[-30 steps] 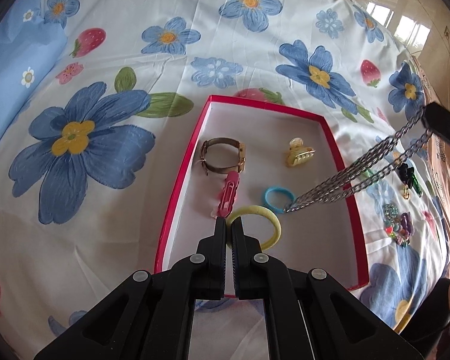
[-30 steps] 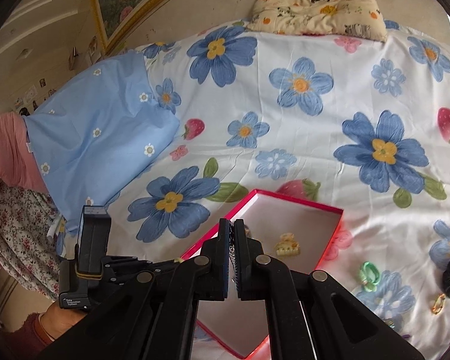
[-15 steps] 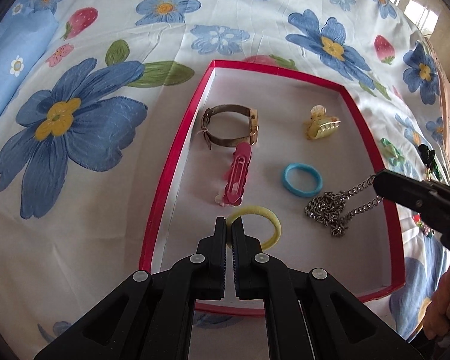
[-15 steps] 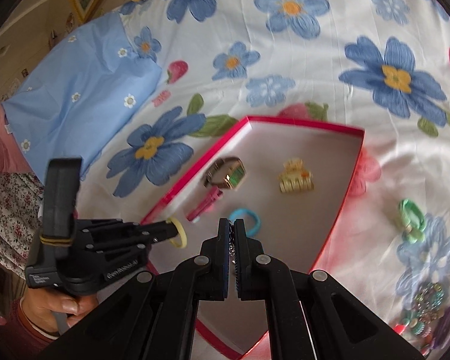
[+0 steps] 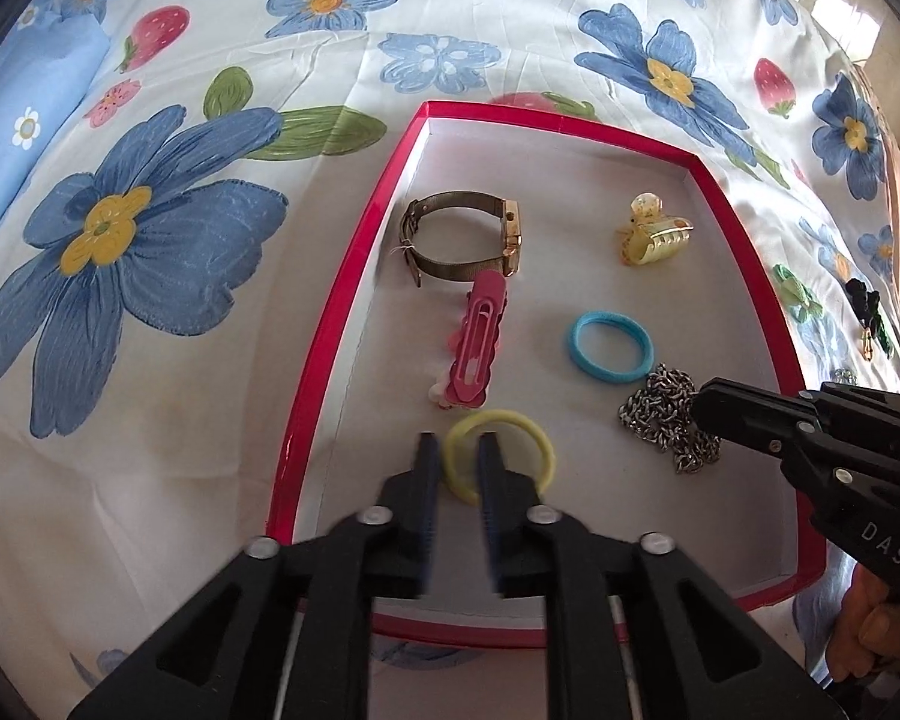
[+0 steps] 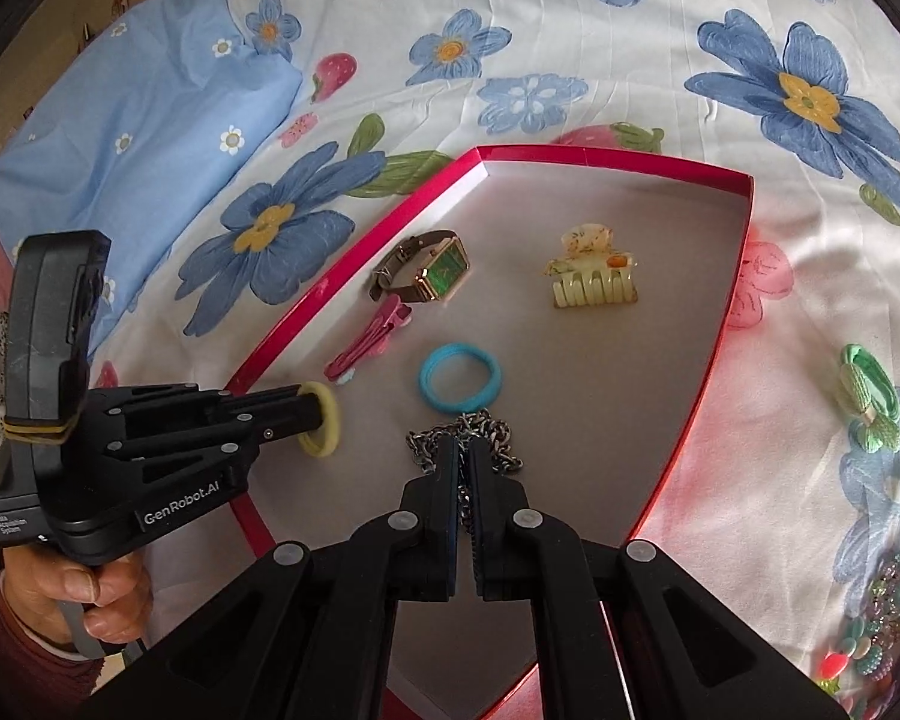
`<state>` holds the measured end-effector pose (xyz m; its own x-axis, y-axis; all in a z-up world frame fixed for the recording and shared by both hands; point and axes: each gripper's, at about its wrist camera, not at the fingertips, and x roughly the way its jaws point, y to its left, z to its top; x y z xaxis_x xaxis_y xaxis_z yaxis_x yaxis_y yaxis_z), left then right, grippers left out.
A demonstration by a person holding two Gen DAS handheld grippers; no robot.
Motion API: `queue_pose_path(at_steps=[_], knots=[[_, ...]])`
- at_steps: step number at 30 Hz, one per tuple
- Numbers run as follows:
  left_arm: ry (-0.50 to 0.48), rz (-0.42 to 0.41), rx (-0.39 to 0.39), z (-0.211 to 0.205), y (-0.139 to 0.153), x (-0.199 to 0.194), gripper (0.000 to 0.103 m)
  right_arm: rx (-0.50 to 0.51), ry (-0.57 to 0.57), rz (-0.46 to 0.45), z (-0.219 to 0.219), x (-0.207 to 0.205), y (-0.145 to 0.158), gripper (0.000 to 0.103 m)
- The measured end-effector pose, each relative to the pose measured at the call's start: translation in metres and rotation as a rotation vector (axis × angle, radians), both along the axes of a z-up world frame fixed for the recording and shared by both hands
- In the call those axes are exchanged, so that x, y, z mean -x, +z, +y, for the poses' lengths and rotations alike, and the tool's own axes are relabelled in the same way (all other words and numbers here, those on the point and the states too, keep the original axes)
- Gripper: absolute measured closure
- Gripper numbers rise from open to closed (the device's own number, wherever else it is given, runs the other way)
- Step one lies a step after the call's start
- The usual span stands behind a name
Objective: Organize jewelry
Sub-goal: 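Carry the yellow bangle and silver chain into the red box, then grasp the pastel beaded bracelet with the left gripper while the right gripper grasps the purple bow clip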
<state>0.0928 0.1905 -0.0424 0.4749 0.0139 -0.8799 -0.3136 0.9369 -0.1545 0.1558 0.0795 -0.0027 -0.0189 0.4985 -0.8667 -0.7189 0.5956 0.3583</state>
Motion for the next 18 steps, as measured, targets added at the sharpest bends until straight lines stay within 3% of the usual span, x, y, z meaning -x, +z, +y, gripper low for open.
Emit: queue_pose_path(at_steps=[2,8,12,15,18], knots=[[0.003,0.005,-0.021,-0.002,0.001,0.000,0.072,-0.012,-0.008,0.007,-0.002,-0.001,0.001,0.095],[0.019,-0.003,-0.023,-0.003,0.008,0.006,0.072,-0.042,-0.039,0.009,-0.010,-0.006,0.009,0.091],[0.034,-0.037,-0.020,-0.004,0.021,0.015,0.063,-0.095,-0.072,-0.001,-0.025,-0.010,0.026,0.070],[0.051,-0.069,-0.006,-0.008,0.033,0.025,0.051,-0.132,-0.109,-0.018,-0.043,-0.013,0.042,0.064],[0.050,-0.099,0.018,-0.015,0.044,0.037,0.049,-0.164,-0.159,-0.054,-0.068,-0.015,0.058,0.050]])
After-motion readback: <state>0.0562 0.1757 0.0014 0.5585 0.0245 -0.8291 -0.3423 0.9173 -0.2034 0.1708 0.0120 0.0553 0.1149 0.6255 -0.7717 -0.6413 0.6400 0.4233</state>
